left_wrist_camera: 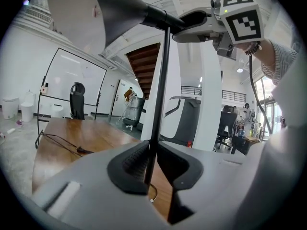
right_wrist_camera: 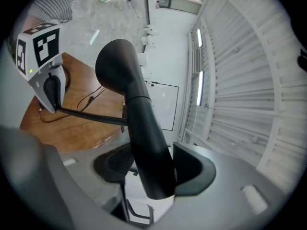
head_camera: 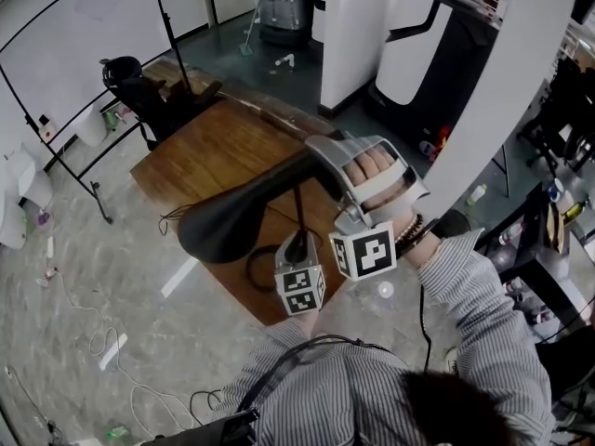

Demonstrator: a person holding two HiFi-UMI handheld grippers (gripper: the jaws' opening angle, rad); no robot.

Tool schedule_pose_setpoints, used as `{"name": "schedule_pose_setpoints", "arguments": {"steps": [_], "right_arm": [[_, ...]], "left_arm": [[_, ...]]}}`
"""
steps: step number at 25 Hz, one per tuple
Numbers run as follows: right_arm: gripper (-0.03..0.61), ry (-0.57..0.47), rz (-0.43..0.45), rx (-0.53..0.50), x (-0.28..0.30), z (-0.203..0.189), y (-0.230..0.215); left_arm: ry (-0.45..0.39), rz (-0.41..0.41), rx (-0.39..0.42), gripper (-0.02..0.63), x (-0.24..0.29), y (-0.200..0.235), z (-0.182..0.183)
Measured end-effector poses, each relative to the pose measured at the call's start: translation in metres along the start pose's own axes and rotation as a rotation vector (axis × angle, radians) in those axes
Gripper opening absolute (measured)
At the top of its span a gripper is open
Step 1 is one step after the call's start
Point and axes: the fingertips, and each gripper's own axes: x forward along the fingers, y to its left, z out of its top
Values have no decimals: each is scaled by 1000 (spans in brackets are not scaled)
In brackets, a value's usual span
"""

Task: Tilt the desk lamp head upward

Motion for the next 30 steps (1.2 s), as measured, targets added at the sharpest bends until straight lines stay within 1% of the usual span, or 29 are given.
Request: {"name": "schedule_pose_setpoints", "arguments": {"steps": [9, 13, 16, 18, 23, 26, 30], "right_arm": [[246, 27, -47, 388, -2, -3, 9], [247, 32, -56, 538, -2, -4, 13], [249, 25, -58, 626, -2, -5, 15], [249, 23, -59, 657, -2, -6, 16], [250, 18, -61, 681, -3, -7, 16], [250, 16, -66, 716, -4, -8, 19], [250, 22, -68, 735, -3, -8, 19]], "left_arm": [[6, -6, 11, 48, 0, 0, 0], [3, -9, 31, 48, -1, 1, 2], [5, -22, 38, 48, 0, 0, 2], [-1, -42, 44, 48, 0, -1, 2], [-56, -127, 40, 58, -6, -5, 9], [-66, -183, 11, 58, -7, -6, 14], [-62, -257, -15, 60, -7, -5, 17]]}}
